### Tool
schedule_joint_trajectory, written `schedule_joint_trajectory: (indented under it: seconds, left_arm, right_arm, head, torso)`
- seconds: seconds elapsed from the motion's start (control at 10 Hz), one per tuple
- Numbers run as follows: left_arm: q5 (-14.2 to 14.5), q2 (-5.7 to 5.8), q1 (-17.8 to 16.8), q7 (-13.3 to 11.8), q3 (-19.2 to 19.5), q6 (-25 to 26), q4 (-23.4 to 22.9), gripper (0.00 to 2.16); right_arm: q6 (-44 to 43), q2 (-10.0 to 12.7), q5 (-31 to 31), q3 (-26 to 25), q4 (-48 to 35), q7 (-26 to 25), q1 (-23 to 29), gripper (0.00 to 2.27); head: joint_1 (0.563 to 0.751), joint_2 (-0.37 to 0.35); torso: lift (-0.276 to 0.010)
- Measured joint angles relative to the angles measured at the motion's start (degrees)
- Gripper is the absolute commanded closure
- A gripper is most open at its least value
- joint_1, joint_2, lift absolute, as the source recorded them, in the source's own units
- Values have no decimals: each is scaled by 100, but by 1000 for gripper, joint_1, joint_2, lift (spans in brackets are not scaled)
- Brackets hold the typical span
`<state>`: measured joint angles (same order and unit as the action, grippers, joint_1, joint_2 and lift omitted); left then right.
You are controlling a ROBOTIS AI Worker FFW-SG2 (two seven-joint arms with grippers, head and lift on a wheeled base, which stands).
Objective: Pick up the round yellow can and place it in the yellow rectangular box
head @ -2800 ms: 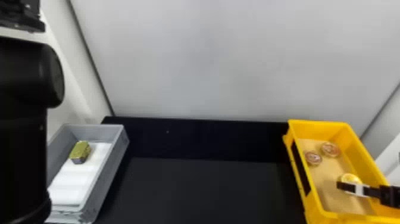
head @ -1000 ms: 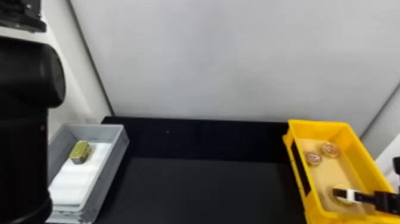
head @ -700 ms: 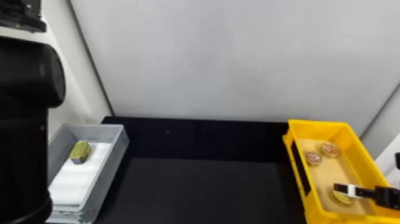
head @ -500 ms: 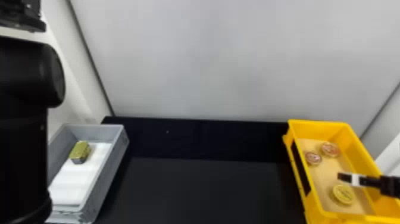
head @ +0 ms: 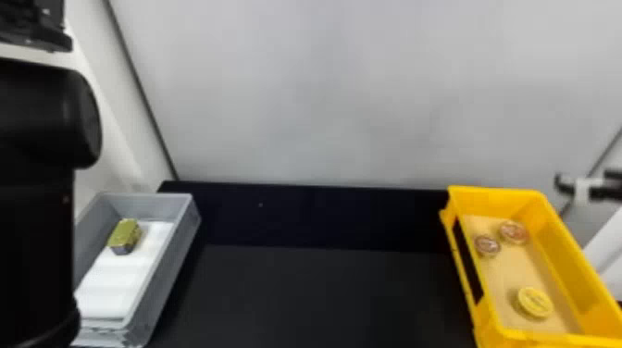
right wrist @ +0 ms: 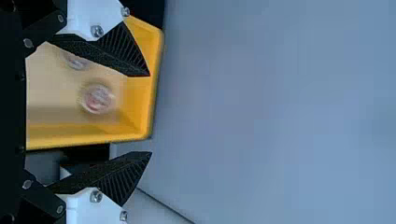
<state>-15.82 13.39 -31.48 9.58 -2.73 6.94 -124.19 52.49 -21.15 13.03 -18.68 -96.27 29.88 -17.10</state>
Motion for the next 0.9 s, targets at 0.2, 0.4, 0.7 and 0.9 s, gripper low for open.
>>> schedule_joint_trajectory:
  seconds: [0.2,0.4,0.7,0.9]
  left_arm:
    - [0,22,-1,12,-4,0,5,265]
    - [6,55,-21,33,-7,0,9,265]
    - [2,73,12,56,51,-26,9,263]
    - [1,70,95,62,131,-53,8,265]
  right_arm:
    - [-63,20,382,216,-1149,-686,-252,269]
    - [-361,46,664,574,-2066,-1403,-609,271]
    - [-1401,105,920,1311,-2987,-2772,-1189,272]
    - [-2454,102,889,1908,-3225,-3608,-1425,268]
  head:
    - [663,54]
    - [663,54]
    - [663,54]
    - [663,54]
  torso:
    - [-10]
    - [-10]
    - [-10]
    - [-10]
